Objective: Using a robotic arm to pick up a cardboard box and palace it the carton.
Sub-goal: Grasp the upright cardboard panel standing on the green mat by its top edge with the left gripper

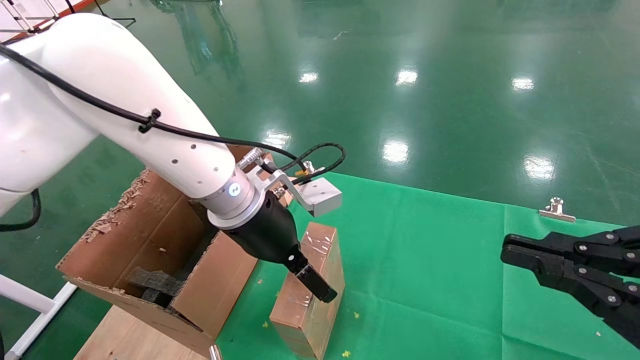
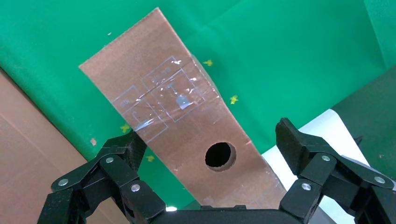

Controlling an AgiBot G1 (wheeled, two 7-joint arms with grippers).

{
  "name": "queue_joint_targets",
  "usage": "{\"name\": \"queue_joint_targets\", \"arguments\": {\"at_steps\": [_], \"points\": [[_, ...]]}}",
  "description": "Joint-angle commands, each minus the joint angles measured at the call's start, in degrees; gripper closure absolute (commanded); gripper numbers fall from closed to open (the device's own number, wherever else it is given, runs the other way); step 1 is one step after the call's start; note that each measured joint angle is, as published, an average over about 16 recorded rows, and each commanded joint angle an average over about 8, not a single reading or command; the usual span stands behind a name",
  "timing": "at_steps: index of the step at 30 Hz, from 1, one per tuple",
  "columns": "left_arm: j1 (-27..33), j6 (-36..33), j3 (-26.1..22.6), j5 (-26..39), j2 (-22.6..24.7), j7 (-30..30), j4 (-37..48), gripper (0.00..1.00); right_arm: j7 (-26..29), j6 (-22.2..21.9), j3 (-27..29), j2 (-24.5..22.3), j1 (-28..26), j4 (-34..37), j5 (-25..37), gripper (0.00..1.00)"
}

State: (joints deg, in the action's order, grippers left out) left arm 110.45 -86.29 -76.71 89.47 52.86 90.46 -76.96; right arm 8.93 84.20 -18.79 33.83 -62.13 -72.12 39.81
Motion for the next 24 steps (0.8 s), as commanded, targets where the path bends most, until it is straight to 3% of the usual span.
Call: {"name": "queue_joint_targets", "arguments": {"at_steps": [1, 3, 4, 24], "points": [[0.0, 0.1, 0.0, -0.1, 0.0, -0.1, 0.0, 0.73, 0.0, 0.0, 0.0, 0.0, 0.0, 0.0, 0.0, 0.0], [0.0, 0.0, 0.0, 0.0, 0.0, 0.1, 0.0, 0.97, 0.0, 0.0, 0.0, 0.0, 0.0, 0.0, 0.0, 0.0], [0.0, 0.0, 0.1, 0.0, 0.0, 0.1, 0.0, 1.0, 0.0, 0.0, 0.0, 0.0, 0.0, 0.0, 0.0, 0.0], [0.1, -0.2, 0.2, 0.5, 0.0, 0.6, -0.1, 1.0, 0.0, 0.0, 0.0, 0.0, 0.0, 0.0, 0.0, 0.0]]}}
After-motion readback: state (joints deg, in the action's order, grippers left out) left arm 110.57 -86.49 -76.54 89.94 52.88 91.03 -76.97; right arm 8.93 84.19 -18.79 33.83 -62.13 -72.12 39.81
